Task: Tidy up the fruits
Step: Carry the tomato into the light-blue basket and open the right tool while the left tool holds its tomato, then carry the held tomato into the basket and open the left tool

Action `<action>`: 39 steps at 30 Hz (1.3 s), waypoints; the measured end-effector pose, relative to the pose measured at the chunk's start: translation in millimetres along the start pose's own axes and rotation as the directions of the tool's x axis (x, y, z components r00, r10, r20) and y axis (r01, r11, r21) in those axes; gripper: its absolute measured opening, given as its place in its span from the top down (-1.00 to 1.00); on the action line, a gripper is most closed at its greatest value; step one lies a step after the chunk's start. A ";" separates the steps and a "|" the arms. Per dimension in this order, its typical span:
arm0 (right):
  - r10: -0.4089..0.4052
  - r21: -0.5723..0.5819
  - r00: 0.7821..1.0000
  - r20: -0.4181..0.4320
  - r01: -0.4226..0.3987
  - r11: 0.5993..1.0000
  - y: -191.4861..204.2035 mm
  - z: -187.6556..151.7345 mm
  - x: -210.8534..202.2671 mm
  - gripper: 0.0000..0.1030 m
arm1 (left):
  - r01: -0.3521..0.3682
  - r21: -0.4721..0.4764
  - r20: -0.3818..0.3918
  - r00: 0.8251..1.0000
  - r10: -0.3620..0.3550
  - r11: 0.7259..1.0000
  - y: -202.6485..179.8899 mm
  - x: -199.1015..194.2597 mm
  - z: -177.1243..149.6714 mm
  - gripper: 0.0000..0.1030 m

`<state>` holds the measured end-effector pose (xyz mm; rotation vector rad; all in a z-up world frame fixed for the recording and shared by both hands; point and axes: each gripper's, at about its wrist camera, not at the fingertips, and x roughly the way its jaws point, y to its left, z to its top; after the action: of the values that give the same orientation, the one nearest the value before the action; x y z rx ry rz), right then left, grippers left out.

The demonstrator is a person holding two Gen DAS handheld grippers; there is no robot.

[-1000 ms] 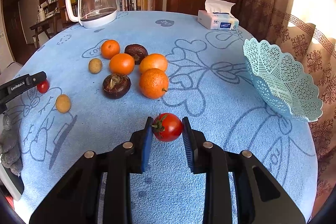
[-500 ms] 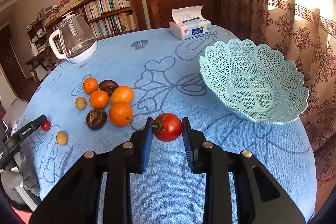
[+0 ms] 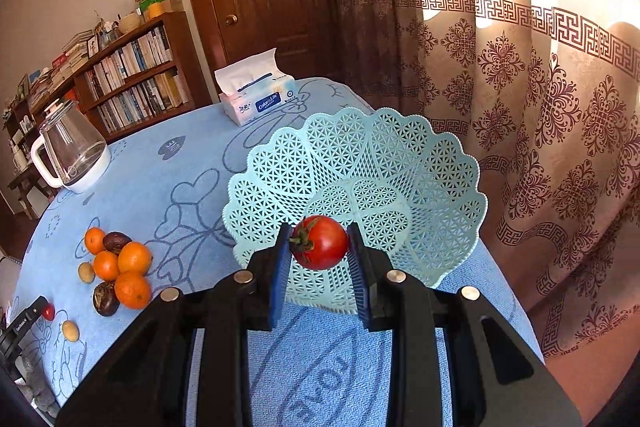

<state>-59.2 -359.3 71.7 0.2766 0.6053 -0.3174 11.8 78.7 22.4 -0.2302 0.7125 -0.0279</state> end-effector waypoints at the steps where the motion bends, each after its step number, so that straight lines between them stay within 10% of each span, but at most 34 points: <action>1: -0.011 0.005 1.000 -0.002 0.011 1.000 -2.8 -0.1 3.0 0.45 | -0.002 0.000 -0.001 1.000 0.002 1.000 -0.2 0.2 0.0 0.42; 16: -0.170 0.158 0.973 0.159 0.145 0.977 -39.8 -13.4 -7.9 -0.19 | -0.034 0.018 0.007 0.999 0.034 0.999 -4.0 -4.2 1.1 0.42; 39: -0.176 0.165 0.963 0.202 0.144 0.976 -31.2 -27.6 -11.5 -0.36 | 0.110 0.172 0.038 0.992 -0.118 0.979 -91.1 -42.8 -3.6 0.40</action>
<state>-93.8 -375.9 51.7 0.3324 0.3902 -0.5435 -18.2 -6.4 67.3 -0.1079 0.6444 -0.1912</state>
